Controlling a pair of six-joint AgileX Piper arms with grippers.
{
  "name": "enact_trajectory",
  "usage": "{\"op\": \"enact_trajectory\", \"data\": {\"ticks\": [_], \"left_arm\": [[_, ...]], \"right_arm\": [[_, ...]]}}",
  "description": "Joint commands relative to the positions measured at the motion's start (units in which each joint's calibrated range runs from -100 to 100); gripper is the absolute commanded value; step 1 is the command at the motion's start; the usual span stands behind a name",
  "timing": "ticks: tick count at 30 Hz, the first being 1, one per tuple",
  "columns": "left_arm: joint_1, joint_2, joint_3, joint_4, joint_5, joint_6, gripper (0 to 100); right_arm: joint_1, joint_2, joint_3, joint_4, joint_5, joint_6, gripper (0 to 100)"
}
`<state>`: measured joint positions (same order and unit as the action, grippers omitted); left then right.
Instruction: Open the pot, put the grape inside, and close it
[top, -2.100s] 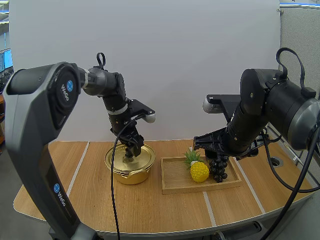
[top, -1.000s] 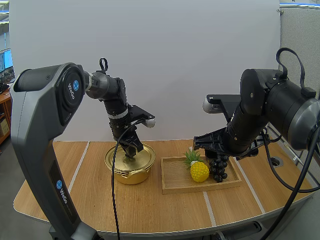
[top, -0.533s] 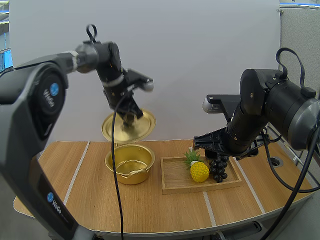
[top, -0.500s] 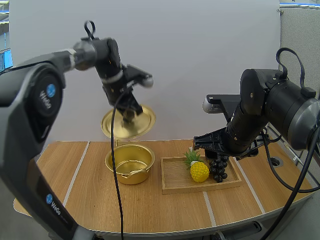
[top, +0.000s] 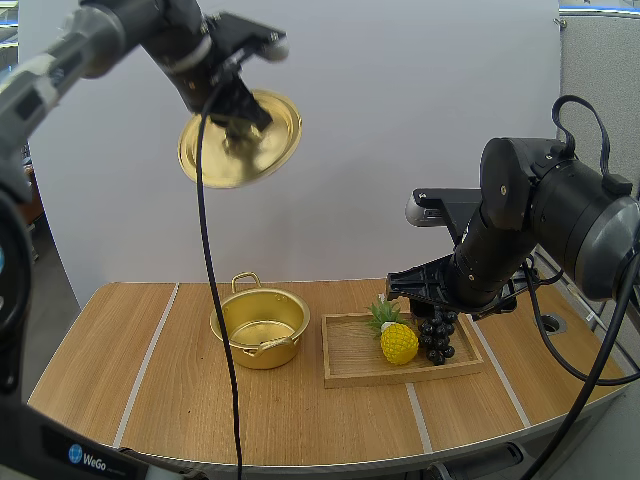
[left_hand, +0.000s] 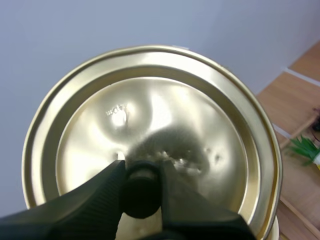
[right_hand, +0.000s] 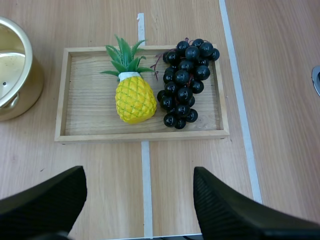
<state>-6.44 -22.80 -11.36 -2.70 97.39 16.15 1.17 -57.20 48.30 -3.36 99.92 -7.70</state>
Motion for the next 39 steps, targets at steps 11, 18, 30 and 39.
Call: {"op": "enact_trajectory", "data": {"ticks": [11,18,30,39], "left_arm": [[-0.19,-7.2,-11.6,4.5,-18.8,-7.7,0],[-0.05,-7.2,-14.8,5.1,-18.6,-8.2,0],[-0.05,-7.2,-14.8,5.1,-20.1,-7.7,0],[-0.05,-7.2,-14.8,5.1,-20.1,-6.6,0]], "right_arm": [[-0.2,-0.1,-0.5,-6.7,0.1,3.0,100],[-0.2,4.0,-0.5,-11.1,-1.1,5.3,100],[-0.7,17.5,-0.8,-11.3,-11.7,5.5,100],[-6.5,25.0,-5.2,-7.4,-17.6,-1.0,100]]}}
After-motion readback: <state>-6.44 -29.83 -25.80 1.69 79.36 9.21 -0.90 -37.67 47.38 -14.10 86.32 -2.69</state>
